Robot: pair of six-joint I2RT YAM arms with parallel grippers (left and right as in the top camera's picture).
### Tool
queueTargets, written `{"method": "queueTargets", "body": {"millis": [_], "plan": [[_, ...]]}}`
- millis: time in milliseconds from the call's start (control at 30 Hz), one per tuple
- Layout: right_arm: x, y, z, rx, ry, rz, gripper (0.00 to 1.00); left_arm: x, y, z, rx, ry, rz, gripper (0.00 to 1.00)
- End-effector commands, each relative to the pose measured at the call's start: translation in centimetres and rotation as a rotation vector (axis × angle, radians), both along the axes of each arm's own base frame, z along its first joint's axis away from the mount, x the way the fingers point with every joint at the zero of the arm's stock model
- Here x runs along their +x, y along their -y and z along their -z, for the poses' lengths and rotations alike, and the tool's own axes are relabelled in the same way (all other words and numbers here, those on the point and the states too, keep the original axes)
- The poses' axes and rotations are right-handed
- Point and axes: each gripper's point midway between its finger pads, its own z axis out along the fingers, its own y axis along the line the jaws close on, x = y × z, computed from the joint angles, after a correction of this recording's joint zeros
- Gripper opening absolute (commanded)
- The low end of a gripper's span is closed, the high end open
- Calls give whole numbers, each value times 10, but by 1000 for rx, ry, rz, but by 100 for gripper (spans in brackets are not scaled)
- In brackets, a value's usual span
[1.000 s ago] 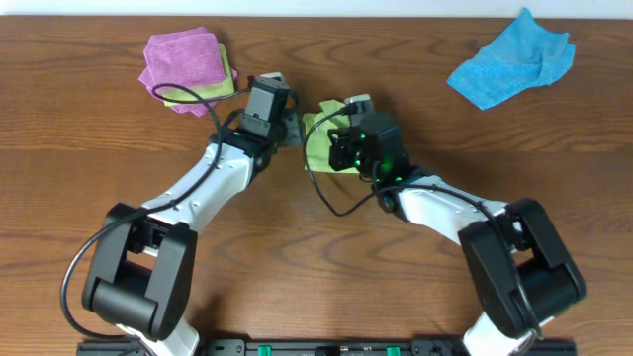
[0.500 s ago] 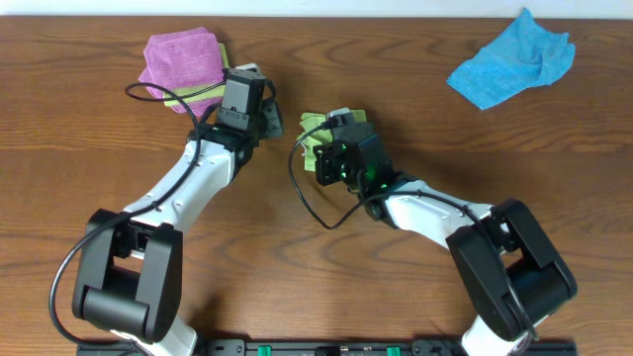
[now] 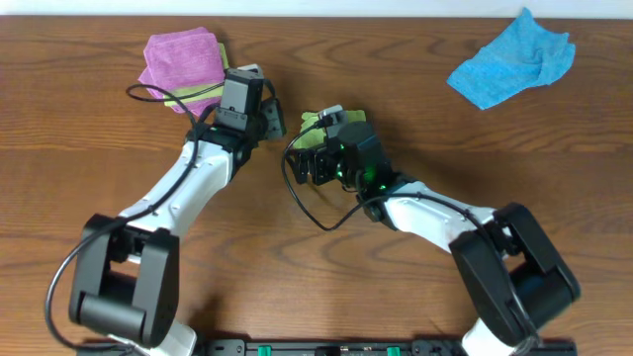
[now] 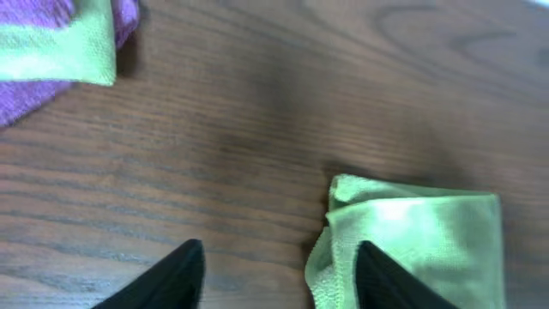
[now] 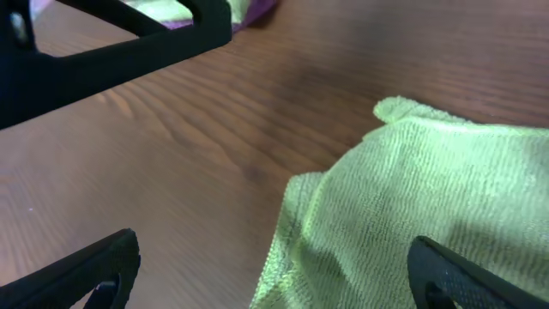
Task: Fold the cloth
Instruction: 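Release the folded green square with the right gripper and retract right arm, then grasp the folded green square with the left gripper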
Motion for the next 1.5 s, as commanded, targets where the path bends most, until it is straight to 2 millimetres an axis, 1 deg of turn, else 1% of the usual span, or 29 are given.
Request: {"method": "queueTargets", "body": {"millis": [0,100,133,167,200,300,400,467,533,600,700,767,900,967,1033,1100,1267,1367,1467], "plan": [[14,17,-47,41,69,73,99,-4,-5,-32,-52,48,15,69],[19,50,-65,-1,74,173,99,-10,-13,-49,-77,60,11,80],[19,64,-71,-18,73,212,99,-12,-15,-54,-87,63,12,85],[18,76,-77,-33,70,243,99,-15,-15,-59,-100,64,18,94],[16,89,-84,-43,65,271,99,-17,-15,-63,-117,64,29,98],[1,127,-108,-63,48,335,99,-25,-10,-67,-201,28,57,96],[-22,163,-125,-96,22,406,99,-31,-11,-62,-271,-37,31,95],[-48,187,-131,-126,-19,448,99,-34,-11,-59,-300,-64,16,95],[-72,207,-140,-147,-35,482,99,-36,-9,-57,-321,-82,6,95],[-94,227,-150,-163,-25,538,99,-40,-10,-48,-346,-112,-29,95],[-120,249,-167,-161,17,593,99,-47,-7,-29,-405,-165,-70,95],[-135,259,-177,-148,47,623,99,-52,-1,-11,-466,-201,-85,95],[-158,270,-184,-126,62,657,99,-55,9,15,-598,-235,-144,95],[-166,269,-184,-94,52,657,99,-54,16,23,-640,-241,-149,95],[-175,263,-185,-69,51,622,99,-54,24,34,-663,-265,-159,95],[-185,260,-184,-60,40,602,99,-53,34,46,-675,-288,-161,95],[-209,263,-170,-90,-6,593,99,-58,53,77,-703,-373,-187,95],[-222,268,-164,-114,-25,602,99,-59,61,88,-717,-396,-195,95],[-229,274,-162,-131,-16,629,99,-61,67,95,-722,-410,-197,95]]}}
